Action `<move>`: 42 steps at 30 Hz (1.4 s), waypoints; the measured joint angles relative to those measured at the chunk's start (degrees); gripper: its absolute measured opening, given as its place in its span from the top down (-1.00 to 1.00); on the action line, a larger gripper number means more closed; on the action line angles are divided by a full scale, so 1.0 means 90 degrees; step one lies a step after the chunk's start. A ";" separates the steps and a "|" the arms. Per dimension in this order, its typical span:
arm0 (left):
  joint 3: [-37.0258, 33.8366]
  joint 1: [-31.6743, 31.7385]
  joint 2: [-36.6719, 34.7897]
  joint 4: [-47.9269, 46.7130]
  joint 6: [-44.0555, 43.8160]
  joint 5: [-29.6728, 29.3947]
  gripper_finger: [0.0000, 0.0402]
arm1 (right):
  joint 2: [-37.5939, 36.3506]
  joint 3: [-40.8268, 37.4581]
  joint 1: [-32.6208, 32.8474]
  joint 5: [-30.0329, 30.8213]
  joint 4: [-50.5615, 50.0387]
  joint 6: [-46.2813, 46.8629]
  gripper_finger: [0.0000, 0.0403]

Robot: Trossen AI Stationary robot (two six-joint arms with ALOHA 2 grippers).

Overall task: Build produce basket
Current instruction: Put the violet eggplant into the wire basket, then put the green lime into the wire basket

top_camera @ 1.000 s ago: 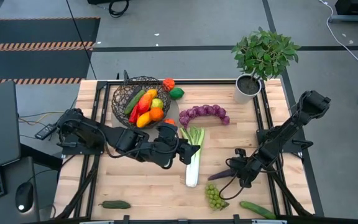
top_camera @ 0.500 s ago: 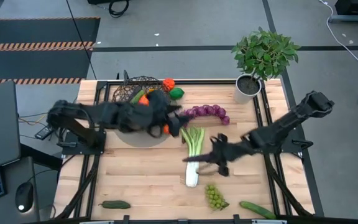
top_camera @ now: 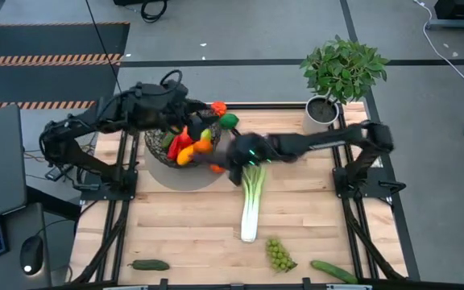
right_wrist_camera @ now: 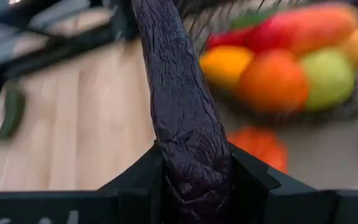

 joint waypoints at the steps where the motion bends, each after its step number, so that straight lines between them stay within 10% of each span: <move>1: -0.0012 0.0081 -0.0085 -0.0212 0.0002 0.0012 -0.78 | 0.0200 0.0272 -0.0129 -0.0066 0.0024 0.0000 0.32; 16: -0.0003 0.0286 -0.0574 -0.0360 0.0048 0.0234 -0.78 | 0.2515 0.3126 -0.1081 -0.0399 -0.0771 0.0353 0.14; 28: -0.0003 0.0255 -0.0607 -0.0692 0.0381 0.0629 -0.78 | 0.2040 0.3205 -0.1911 -0.0213 -0.1897 0.0162 -0.70; 42: -0.0003 0.0337 -0.0613 -0.1428 0.0161 0.0763 -0.78 | 0.2070 0.3201 -0.3076 -0.0181 -0.2656 -0.1706 -0.79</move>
